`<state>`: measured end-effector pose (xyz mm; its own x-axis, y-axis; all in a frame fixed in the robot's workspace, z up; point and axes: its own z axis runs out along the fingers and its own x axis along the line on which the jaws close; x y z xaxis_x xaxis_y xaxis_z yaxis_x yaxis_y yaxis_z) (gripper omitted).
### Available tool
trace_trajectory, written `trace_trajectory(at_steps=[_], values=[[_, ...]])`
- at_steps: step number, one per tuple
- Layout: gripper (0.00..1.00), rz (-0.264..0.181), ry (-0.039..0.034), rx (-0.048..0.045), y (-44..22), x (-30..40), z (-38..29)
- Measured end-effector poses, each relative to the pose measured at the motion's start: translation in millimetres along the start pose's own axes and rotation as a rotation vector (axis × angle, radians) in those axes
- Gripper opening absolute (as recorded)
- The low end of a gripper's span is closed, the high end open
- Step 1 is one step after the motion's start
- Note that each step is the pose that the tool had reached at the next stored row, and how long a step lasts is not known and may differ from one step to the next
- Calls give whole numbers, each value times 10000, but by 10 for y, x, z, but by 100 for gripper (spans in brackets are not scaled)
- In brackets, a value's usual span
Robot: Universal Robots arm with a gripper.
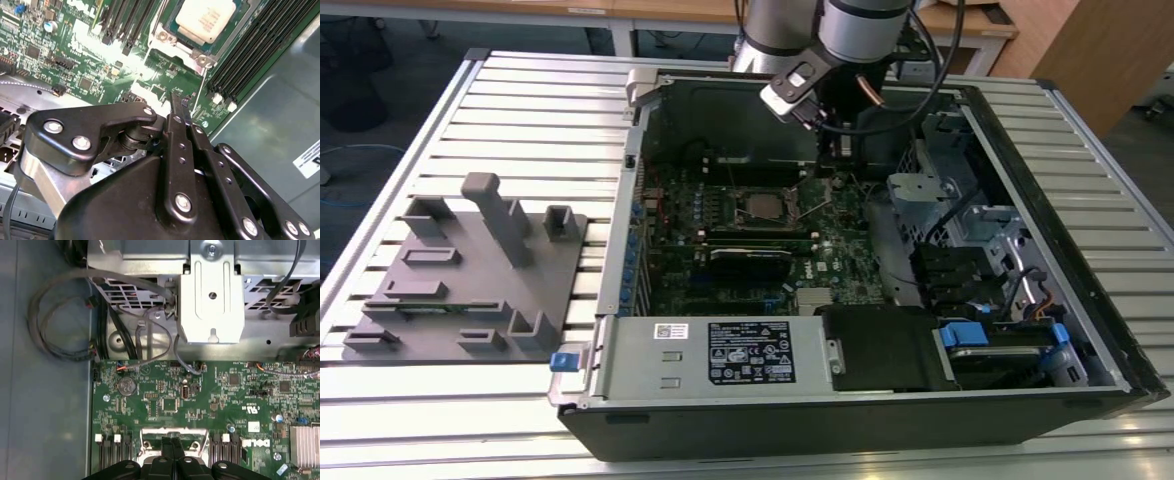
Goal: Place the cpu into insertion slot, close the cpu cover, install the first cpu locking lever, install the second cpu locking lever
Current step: 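Close the cpu cover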
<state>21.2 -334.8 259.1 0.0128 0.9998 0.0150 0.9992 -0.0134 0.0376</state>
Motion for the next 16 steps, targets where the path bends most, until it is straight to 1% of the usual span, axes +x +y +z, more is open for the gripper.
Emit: trace_trajectory(at_steps=[8,16], values=[[10,0,0,0,78,16,13],[10,6,-1,0,188,31,29]])
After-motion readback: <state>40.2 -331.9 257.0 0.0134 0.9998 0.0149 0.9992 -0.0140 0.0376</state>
